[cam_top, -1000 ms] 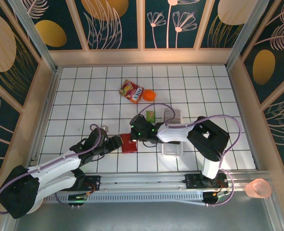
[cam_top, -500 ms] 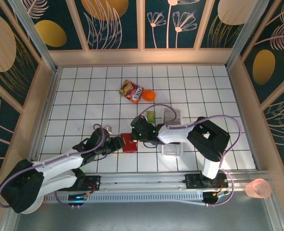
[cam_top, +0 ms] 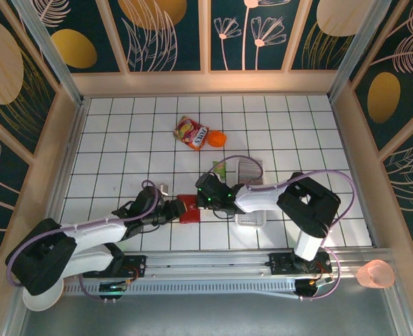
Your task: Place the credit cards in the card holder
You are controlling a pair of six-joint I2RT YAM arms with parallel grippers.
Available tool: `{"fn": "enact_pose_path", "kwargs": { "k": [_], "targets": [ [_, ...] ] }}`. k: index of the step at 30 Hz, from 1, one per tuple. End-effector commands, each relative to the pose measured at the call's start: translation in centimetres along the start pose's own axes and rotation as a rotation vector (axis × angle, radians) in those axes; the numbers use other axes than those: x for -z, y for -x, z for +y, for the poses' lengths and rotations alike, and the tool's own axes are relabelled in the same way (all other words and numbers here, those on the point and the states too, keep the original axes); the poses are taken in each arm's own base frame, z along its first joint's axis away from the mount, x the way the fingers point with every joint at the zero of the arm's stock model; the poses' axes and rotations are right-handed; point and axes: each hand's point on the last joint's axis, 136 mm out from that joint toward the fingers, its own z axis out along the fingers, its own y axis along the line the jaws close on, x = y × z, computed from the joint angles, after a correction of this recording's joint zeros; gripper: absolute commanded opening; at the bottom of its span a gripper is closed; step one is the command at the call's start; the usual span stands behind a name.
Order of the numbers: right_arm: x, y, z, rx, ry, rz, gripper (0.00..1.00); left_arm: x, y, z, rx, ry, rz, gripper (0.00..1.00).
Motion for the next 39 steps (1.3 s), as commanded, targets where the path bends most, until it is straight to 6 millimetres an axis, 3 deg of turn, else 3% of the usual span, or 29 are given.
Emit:
{"fn": "enact_pose_path", "kwargs": {
  "k": [1,3,5,8,13,16,19,23,24,28,32,35,39],
  "targets": [
    [0.3,-0.7,-1.4,-0.022,-0.039,0.006,0.0,-0.3,-0.2,-1.1,-0.012,-0.051,0.015,0.34],
    [0.4,-0.7,-1.5,-0.03,-0.04,0.004,0.0,-0.3,-0.1,-1.8,-0.021,-0.075,0.019,0.32],
    [0.6,-0.6,-1.3,-0.035,-0.032,-0.007,0.0,-0.1,0.1,-2.2,-0.024,-0.084,0.013,0.22],
    [1.5,-0.1,-1.0,-0.034,-0.016,-0.035,0.0,0.4,0.4,-3.1,-0.033,-0.109,-0.001,0.15],
    [3.9,1.7,-0.5,-0.049,0.011,-0.114,0.0,1.8,1.5,-4.7,-0.073,-0.115,-0.045,0.11],
    [6.3,2.9,0.8,-0.05,0.097,-0.171,0.06,2.8,2.3,-5.9,-0.107,-0.106,-0.068,0.06],
    [9.6,4.7,2.0,-0.004,0.154,-0.261,0.2,4.0,3.7,-6.9,-0.164,-0.083,-0.132,0.03],
    [15.7,8.0,3.4,0.022,0.236,-0.449,0.56,6.1,5.6,-10.0,-0.279,-0.094,-0.203,0.0],
    [18.0,9.1,4.1,0.046,0.272,-0.518,0.64,6.7,6.1,-10.9,-0.313,-0.112,-0.225,0.0],
    [23.3,11.9,5.2,0.105,0.276,-0.654,0.78,9.0,8.1,-14.4,-0.43,-0.152,-0.332,0.0],
    [25.7,14.1,4.3,0.141,0.149,-0.729,0.73,11.3,10.0,-17.3,-0.535,-0.16,-0.429,0.0],
    [26.4,13.5,7.1,0.289,0.248,-0.644,0.71,13.0,10.9,-19.2,-0.602,-0.191,-0.5,0.0],
    [26.5,13.2,8.9,0.25,0.307,-0.55,0.64,14.8,11.4,-21.0,-0.678,-0.252,-0.589,0.0]
  ]
}}
